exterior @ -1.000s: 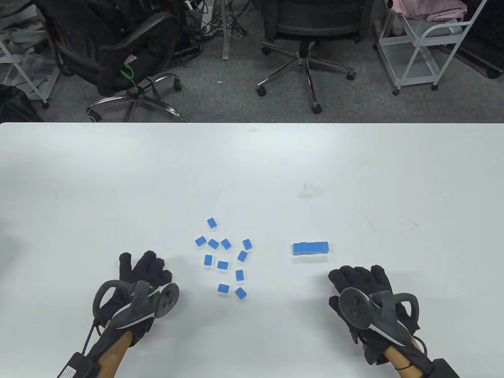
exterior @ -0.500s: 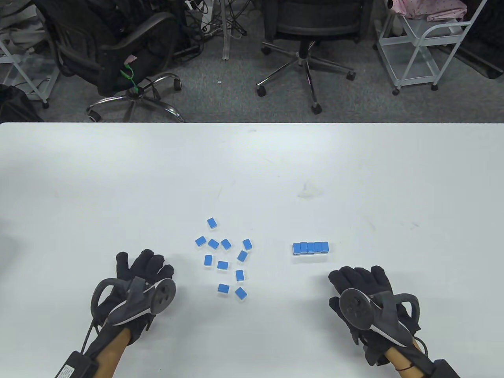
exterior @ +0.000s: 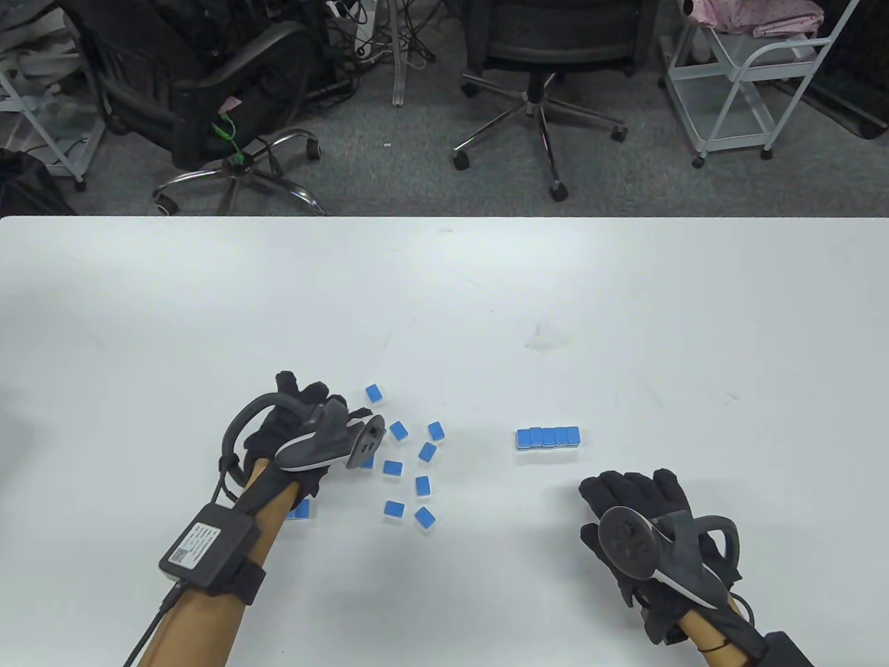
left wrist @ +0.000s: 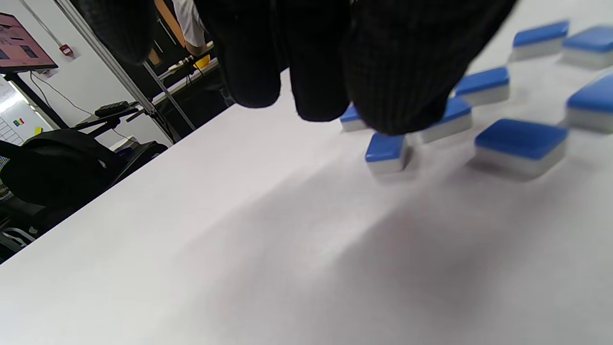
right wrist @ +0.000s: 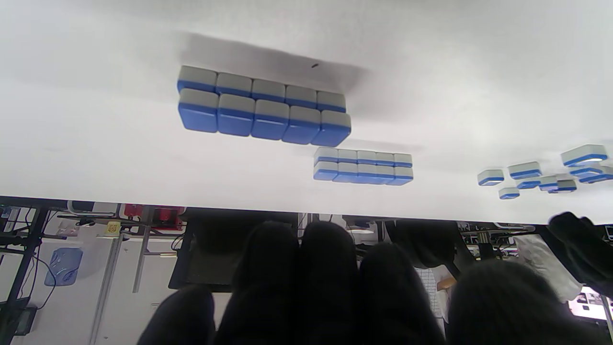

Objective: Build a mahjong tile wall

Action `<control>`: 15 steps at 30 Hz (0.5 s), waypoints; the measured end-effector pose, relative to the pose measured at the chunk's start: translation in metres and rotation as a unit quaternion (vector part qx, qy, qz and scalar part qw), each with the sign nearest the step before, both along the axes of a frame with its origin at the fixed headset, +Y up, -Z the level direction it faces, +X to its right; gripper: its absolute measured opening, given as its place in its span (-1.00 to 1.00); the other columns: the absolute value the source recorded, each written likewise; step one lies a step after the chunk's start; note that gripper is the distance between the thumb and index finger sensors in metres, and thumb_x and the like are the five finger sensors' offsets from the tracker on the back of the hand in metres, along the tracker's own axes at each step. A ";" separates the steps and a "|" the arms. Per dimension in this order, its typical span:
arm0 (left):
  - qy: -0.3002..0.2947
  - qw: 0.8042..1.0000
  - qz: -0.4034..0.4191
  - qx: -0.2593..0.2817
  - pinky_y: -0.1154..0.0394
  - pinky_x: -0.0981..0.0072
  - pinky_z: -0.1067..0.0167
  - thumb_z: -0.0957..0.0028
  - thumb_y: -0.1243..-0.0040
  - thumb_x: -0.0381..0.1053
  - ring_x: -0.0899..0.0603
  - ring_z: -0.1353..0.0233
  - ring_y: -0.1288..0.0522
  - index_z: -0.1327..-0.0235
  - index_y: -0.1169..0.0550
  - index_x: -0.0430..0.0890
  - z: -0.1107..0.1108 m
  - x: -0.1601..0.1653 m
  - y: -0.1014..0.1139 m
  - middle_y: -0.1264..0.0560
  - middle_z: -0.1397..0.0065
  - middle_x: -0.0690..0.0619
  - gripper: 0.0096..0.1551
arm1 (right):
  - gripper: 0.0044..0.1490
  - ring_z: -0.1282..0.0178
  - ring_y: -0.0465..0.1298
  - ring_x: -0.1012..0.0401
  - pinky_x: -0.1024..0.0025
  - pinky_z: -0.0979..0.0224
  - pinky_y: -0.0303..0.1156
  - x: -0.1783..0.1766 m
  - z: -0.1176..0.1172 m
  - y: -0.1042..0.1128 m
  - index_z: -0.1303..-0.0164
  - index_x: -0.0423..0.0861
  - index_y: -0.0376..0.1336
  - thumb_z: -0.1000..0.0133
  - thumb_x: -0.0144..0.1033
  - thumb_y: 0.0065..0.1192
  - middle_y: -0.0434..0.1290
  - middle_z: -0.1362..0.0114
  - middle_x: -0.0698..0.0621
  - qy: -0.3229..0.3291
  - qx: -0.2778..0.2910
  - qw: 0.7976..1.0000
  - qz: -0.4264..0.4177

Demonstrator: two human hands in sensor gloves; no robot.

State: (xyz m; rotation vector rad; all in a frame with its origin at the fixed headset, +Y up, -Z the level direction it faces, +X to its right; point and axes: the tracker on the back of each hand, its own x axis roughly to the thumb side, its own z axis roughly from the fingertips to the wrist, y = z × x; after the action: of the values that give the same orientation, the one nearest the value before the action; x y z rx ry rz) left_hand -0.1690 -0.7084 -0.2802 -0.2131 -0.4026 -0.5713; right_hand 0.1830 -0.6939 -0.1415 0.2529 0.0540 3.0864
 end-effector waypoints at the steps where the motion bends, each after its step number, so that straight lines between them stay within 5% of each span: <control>1: 0.002 1.000 -0.009 -0.004 -0.17 -0.37 -0.59 0.05 -0.37 0.14 -0.04 -0.64 -0.36 -0.38 -0.32 0.56 -0.006 0.005 -0.006 -0.46 -0.52 0.38 -0.25 | -0.21 -0.52 0.39 -0.02 -0.22 -0.62 0.08 -0.001 0.000 0.000 -0.32 0.12 0.24 0.15 0.14 0.17 0.40 -0.53 0.01 0.002 -0.001 1.000 0.000; 15: 0.046 0.996 0.067 -0.023 -0.28 -0.32 -0.55 0.11 -0.39 0.20 0.03 -0.52 -0.52 -0.29 -0.50 0.37 -0.021 -0.003 -0.033 -0.63 -0.27 0.36 -0.39 | -0.21 -0.52 0.40 -0.02 -0.22 -0.62 0.09 -0.002 0.000 0.002 -0.32 0.12 0.25 0.15 0.14 0.17 0.41 -0.52 0.01 0.007 0.002 1.000 0.003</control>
State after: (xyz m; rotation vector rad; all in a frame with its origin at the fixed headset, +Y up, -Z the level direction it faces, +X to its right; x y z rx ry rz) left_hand -0.1716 -0.7414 -0.3013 -0.2541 -0.3382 -0.4191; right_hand 0.1812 -0.6923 -0.1414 0.2754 0.0475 3.0903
